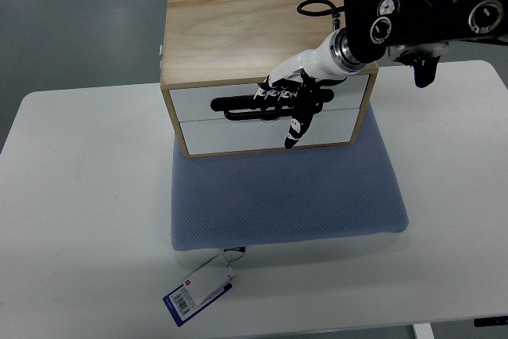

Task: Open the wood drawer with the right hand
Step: 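Pull the upper drawer handle toward the robot with the right hand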

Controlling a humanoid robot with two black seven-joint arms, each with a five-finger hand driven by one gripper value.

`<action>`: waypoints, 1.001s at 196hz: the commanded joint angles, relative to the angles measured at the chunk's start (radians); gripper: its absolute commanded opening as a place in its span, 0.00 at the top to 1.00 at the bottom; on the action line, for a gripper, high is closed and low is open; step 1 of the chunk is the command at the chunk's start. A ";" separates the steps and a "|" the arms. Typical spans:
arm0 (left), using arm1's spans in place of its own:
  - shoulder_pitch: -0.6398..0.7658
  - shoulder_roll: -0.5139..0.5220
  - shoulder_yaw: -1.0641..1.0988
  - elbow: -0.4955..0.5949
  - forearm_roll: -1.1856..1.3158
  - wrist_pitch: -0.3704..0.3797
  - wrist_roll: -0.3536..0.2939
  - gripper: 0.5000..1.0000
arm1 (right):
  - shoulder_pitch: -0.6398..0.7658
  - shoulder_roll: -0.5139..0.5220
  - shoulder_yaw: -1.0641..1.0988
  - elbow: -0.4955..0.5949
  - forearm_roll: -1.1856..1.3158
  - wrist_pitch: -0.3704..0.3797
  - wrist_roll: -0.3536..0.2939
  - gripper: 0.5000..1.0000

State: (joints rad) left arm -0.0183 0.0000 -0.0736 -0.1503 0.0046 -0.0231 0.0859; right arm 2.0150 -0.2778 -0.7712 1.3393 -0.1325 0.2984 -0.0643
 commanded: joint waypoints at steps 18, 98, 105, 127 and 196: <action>0.000 0.000 0.000 0.000 0.000 0.000 0.000 0.00 | 0.011 -0.008 0.000 0.001 -0.007 0.061 0.000 0.19; 0.000 0.000 0.000 0.000 0.000 0.000 0.000 0.00 | 0.037 -0.021 -0.003 0.012 -0.007 0.197 0.001 0.19; 0.000 0.000 0.000 0.000 0.000 0.000 0.000 0.00 | 0.037 -0.023 -0.003 0.014 -0.007 0.211 0.001 0.19; 0.000 0.000 0.000 0.000 0.000 0.000 0.000 0.00 | 0.039 -0.034 -0.003 0.018 -0.007 0.251 0.003 0.19; 0.000 0.000 0.000 0.000 0.000 0.000 0.000 0.00 | 0.054 -0.043 -0.002 0.032 -0.007 0.312 0.008 0.19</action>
State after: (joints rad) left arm -0.0184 0.0000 -0.0736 -0.1503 0.0046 -0.0229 0.0860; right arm 2.0686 -0.3187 -0.7748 1.3652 -0.1397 0.6095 -0.0581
